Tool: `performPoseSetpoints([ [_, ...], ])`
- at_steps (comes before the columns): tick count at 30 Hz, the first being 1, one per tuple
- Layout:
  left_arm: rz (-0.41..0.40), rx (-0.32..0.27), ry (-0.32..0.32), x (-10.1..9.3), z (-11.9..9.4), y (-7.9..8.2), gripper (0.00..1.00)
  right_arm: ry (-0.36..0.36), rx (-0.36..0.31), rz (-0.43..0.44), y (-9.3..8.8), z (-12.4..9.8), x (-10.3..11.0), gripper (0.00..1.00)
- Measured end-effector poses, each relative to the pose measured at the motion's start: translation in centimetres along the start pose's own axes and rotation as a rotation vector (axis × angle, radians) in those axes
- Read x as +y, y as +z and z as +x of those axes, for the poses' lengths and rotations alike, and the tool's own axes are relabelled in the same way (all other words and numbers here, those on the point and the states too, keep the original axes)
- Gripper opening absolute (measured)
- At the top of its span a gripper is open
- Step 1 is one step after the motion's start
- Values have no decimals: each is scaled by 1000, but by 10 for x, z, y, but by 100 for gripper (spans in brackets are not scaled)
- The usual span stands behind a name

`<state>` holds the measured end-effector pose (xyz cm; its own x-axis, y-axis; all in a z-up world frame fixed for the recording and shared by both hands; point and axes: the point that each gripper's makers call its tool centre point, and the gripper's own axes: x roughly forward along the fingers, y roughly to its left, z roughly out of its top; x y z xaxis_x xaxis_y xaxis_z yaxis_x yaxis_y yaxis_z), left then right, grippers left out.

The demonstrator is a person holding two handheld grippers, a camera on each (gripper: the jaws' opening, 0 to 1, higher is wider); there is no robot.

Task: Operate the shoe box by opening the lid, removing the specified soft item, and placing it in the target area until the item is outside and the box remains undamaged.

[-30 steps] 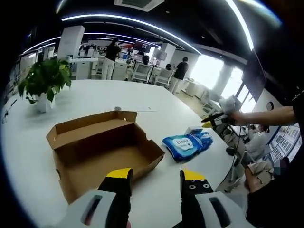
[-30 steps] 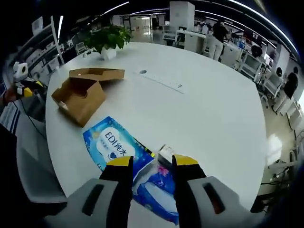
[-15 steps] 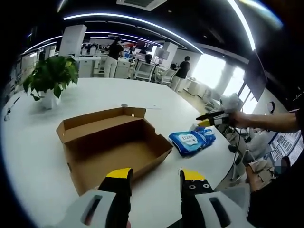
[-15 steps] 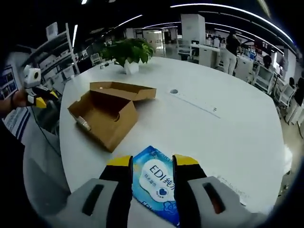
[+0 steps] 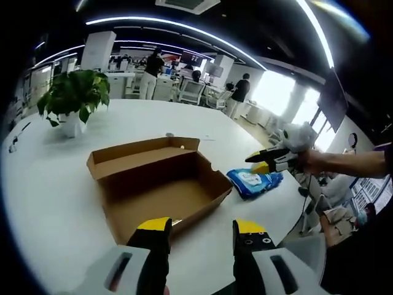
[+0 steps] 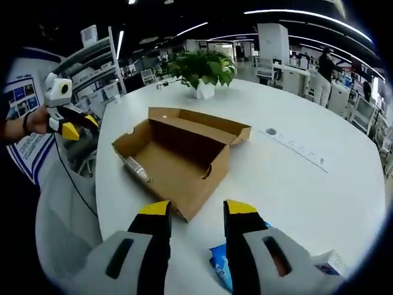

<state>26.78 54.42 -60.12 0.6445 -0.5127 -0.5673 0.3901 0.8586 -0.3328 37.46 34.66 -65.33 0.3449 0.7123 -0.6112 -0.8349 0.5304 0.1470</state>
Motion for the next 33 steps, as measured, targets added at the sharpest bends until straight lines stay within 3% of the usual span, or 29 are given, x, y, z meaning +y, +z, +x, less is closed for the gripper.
performPoseSetpoints([
  [13, -10, 31, -5, 20, 12, -9, 40, 12, -28, 26, -11, 6, 44, 31],
  [24, 22, 70, -12, 37, 31, -2, 40, -37, -60, -2, -13, -5, 66, 31],
  [33, 34, 103, -20, 49, 49, 2, 40, -77, -98, 24, -14, -21, 76, 30],
])
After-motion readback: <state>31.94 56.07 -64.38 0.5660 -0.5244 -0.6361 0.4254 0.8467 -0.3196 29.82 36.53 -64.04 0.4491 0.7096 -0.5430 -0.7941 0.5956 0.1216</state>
